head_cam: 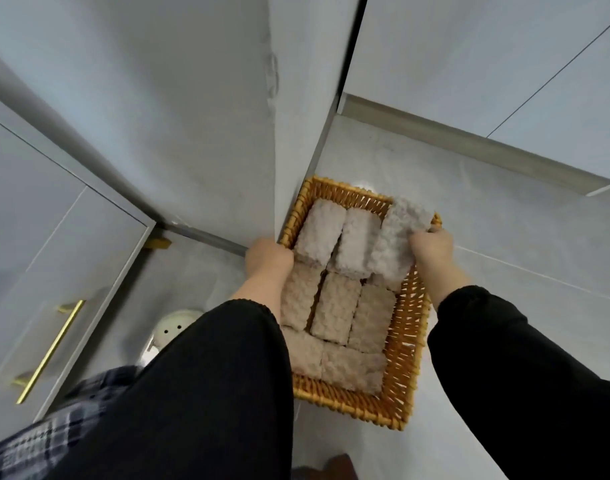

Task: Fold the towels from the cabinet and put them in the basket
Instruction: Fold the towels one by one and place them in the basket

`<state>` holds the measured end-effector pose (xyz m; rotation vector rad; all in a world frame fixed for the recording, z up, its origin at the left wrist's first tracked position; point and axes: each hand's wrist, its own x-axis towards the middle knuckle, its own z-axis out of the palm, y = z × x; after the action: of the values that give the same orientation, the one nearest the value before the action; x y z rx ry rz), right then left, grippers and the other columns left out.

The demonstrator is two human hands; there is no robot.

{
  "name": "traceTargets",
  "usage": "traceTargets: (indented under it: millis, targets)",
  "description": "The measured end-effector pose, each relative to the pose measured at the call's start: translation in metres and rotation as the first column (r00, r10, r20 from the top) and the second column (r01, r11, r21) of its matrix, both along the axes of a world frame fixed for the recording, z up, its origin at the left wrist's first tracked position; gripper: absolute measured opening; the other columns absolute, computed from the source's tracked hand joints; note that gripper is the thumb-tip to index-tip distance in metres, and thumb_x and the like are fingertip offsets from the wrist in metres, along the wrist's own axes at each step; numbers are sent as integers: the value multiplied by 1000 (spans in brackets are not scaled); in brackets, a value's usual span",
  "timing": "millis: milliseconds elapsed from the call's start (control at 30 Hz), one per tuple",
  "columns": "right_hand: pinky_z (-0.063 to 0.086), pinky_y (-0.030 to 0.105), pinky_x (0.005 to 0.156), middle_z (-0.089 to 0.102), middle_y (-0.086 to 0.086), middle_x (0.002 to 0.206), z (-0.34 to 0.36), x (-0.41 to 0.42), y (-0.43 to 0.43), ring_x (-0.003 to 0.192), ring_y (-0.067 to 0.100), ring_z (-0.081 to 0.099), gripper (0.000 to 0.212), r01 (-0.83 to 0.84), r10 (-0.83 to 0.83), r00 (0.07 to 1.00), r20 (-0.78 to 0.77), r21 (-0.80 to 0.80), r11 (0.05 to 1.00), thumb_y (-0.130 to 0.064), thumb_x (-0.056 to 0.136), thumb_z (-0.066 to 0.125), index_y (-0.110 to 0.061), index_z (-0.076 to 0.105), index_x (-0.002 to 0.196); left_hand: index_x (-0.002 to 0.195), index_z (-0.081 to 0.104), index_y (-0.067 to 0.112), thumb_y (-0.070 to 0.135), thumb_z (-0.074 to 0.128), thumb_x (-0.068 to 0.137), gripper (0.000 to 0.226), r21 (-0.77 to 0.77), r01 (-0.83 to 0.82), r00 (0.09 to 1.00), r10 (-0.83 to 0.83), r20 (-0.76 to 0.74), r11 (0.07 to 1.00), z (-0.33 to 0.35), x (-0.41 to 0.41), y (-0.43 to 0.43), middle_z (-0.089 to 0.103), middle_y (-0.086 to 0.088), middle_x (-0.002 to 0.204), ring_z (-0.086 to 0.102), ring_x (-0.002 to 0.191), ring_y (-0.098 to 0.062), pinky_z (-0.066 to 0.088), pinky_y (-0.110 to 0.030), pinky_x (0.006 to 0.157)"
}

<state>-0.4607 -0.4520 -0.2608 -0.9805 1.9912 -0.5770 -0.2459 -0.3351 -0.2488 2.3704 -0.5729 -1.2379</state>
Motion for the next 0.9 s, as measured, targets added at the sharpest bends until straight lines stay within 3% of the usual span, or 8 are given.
traceTargets:
  millis: [67,167,367,467,567,700,800,900]
  targets:
    - [45,32,71,61,13,96,-9,-10,-1,94,29,60,24,-149,141,969,-205,-24,989,0,87,47,-1,63,106,79,66,7,8,49,89,20,-1,25,998,-24,51,1000,-12,8,9,68,-18,97,59,74,-23,36,-23,48]
    - [43,32,73,62,16,109,-22,-14,-1,101,34,59,25,-302,285,894,-345,3,953,-1,87,50,-3,58,111,70,65,16,19,52,91,24,38,77,992,-81,102,996,-25,11,21,64,-1,75,51,61,-11,33,-22,45]
    - [46,36,83,58,15,116,-49,-4,-11,109,33,55,28,-260,286,906,-311,123,958,-3,89,48,-3,54,117,65,54,15,29,53,95,33,100,183,980,-190,60,978,-35,15,14,50,2,65,45,57,-12,27,-25,45]
    - [42,32,87,56,18,121,-56,-1,-17,116,34,53,30,-245,296,912,-285,203,948,-3,93,48,5,50,123,60,46,26,26,55,94,35,115,219,971,-228,72,969,-38,21,13,49,6,65,48,61,-13,38,-23,52]
    - [43,38,100,50,18,127,-65,-4,-16,118,34,50,41,-405,417,787,-454,129,905,3,88,50,1,42,128,60,50,26,27,57,92,32,97,248,966,-254,51,964,-39,26,14,53,5,66,53,67,-17,43,-26,60]
    - [43,45,86,54,20,115,-76,-5,-3,102,38,51,34,-734,424,397,-814,-4,679,8,78,54,1,54,111,65,52,24,27,59,92,28,84,260,965,-262,20,962,-38,29,15,53,5,69,56,76,-19,46,-28,67]
    - [48,46,76,57,25,105,-85,-5,6,94,42,55,26,-783,456,368,-811,-6,622,9,75,57,7,58,100,69,52,23,26,59,93,24,79,256,966,-259,28,963,-40,29,14,50,6,69,53,69,-15,39,-22,56]
    - [43,47,97,45,26,132,-101,-11,17,119,43,45,32,-773,607,363,-707,136,620,-9,94,44,5,49,122,67,53,19,28,55,95,29,108,301,941,-314,129,947,-40,26,14,51,4,70,46,63,-12,31,-21,47]
